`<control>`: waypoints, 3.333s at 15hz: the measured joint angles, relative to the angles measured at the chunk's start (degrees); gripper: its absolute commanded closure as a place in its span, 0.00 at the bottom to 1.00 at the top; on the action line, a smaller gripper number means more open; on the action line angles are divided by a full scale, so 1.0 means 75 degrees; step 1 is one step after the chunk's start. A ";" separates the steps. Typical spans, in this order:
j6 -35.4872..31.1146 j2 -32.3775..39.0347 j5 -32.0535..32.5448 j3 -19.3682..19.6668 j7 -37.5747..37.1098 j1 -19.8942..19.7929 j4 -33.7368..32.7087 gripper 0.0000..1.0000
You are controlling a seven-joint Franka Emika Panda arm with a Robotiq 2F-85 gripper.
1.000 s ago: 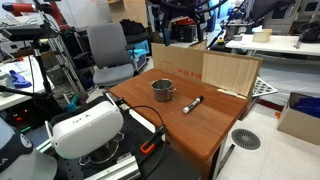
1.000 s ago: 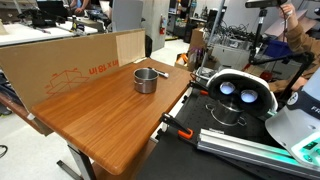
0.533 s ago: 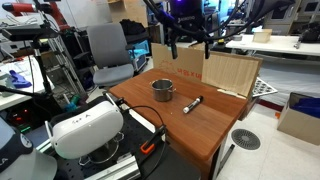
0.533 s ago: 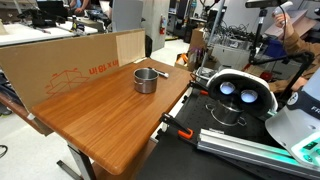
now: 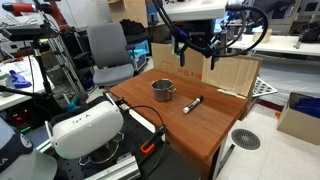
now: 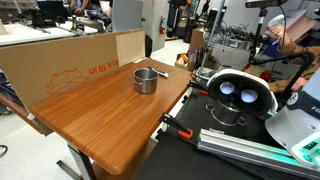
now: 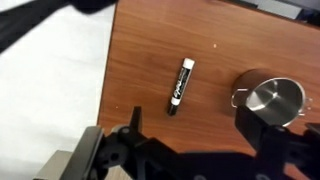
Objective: Place the black marker inside the silver pot
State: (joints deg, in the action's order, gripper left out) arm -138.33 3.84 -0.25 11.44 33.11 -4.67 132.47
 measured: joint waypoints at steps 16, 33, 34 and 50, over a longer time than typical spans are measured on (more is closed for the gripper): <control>0.0916 0.3018 -0.0071 -0.0929 -0.0049 -0.0799 -0.2323 0.00; 0.1091 0.4507 -0.0285 -0.1243 -0.0817 -0.1266 -0.3417 0.51; 0.1111 0.4544 -0.0285 -0.1243 -0.0817 -0.1300 -0.3478 0.58; 0.1206 0.4630 -0.0327 -0.1555 -0.0831 -0.1305 -0.3774 0.95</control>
State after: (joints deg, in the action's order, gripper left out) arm -129.29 38.56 -2.70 -0.22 26.87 -14.45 104.16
